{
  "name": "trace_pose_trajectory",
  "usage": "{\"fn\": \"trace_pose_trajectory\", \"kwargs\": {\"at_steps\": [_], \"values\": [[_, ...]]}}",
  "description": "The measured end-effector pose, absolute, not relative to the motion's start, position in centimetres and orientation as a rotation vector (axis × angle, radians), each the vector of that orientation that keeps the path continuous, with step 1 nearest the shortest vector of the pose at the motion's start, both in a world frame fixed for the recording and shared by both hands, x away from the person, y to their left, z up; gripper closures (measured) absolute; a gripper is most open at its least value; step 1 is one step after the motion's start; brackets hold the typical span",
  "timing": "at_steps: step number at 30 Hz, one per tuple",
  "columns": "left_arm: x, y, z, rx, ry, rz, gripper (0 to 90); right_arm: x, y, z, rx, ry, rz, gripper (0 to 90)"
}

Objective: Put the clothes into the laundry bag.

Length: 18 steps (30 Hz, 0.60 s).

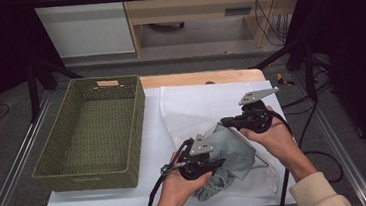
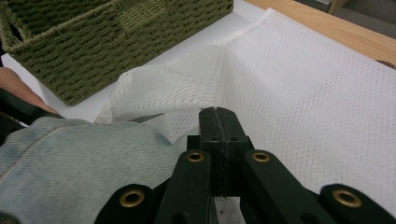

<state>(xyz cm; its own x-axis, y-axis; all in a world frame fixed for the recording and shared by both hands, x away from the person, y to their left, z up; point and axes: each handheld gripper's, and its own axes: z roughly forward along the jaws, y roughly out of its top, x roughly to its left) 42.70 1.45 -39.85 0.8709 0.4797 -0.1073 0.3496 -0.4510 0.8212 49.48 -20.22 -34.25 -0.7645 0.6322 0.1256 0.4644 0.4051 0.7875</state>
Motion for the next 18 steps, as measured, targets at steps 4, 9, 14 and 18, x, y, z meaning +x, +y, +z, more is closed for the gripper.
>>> {"fn": "trace_pose_trajectory", "kwargs": {"at_steps": [4,9,14,18], "values": [[43.2,1.6,-40.1,2.074,0.632,0.165,65.3,49.3,-20.2,-33.8,0.957,2.468,1.289,90.0],[43.8,1.8,-40.4,2.055,0.684,0.164,64.9,49.0,-20.3,-33.4,0.951,2.469,1.287,90.0],[44.1,1.8,-40.5,2.045,0.722,0.196,64.7,48.8,-20.3,-33.2,0.956,2.47,1.276,90.0],[44.3,1.6,-40.6,2.044,0.742,0.217,64.6,48.6,-20.1,-32.9,0.958,2.469,1.27,90.0]]}}
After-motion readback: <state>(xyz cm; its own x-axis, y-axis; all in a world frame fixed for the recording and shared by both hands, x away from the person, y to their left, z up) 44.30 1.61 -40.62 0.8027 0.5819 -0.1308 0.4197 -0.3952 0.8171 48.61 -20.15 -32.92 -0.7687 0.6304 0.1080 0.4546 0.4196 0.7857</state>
